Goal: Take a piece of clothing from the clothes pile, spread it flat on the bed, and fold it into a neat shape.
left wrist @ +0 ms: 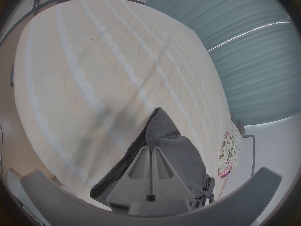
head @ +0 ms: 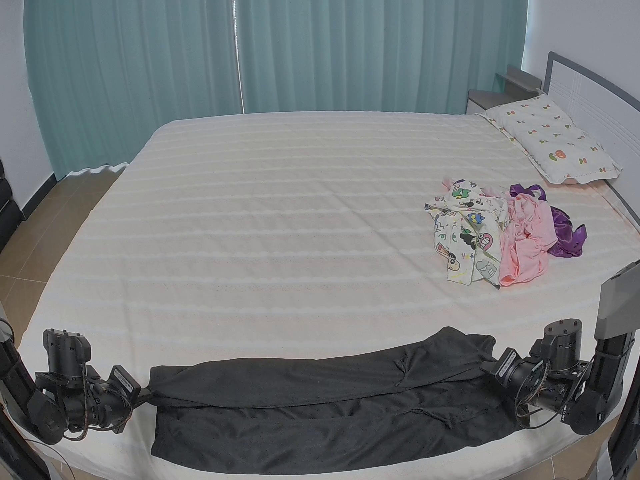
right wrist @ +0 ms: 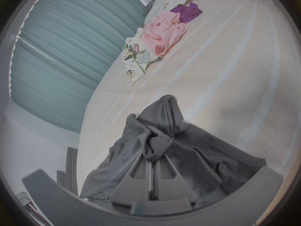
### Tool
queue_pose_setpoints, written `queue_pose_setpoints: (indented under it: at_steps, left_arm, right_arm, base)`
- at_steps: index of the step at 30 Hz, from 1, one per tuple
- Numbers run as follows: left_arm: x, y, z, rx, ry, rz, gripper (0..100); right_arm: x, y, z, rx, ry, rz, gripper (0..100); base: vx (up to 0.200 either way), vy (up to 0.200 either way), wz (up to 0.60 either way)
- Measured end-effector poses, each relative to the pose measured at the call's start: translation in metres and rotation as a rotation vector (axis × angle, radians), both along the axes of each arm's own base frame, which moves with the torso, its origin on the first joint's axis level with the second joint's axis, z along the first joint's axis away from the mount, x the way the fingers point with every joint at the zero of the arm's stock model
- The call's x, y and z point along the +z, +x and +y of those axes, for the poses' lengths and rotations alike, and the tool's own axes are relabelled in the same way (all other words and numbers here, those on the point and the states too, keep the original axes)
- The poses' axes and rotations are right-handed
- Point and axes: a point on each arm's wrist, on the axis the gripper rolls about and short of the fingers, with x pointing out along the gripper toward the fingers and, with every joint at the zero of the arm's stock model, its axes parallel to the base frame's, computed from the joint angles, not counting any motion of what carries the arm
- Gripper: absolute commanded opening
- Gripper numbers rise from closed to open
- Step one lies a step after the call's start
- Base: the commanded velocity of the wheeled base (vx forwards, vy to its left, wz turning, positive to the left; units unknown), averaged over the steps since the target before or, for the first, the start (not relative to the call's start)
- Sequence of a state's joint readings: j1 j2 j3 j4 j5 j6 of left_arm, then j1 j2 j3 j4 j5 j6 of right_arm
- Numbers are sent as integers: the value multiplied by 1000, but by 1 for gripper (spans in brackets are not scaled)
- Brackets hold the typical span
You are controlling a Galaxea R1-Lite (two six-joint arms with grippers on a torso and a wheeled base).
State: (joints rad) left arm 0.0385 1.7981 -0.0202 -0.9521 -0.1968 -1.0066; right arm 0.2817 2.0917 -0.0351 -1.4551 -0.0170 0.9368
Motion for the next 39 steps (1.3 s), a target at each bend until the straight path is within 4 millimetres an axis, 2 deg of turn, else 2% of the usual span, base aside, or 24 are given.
queue_pose_setpoints:
  at_steps: [11,31,32,33,39]
  left_arm:
    - [-10,-3,0,-32,32,77,0]
    - [-19,1,2,-38,60,117,0]
    - [-20,1,2,-38,61,118,100]
    - [-20,1,2,-38,61,120,100]
    - [-21,1,2,-39,61,123,100]
  right_arm:
    - [-9,-1,-4,-17,-12,33,0]
    - [-15,-4,-12,-6,-88,95,0]
    - [-16,-4,-12,-4,-89,98,0]
    - [-16,-5,-12,-2,-90,104,100]
    - [-18,-5,-12,4,-87,114,100]
  base:
    - [0,0,0]
    - [0,0,0]
    - [0,0,0]
    - [0,0,0]
    - [0,0,0]
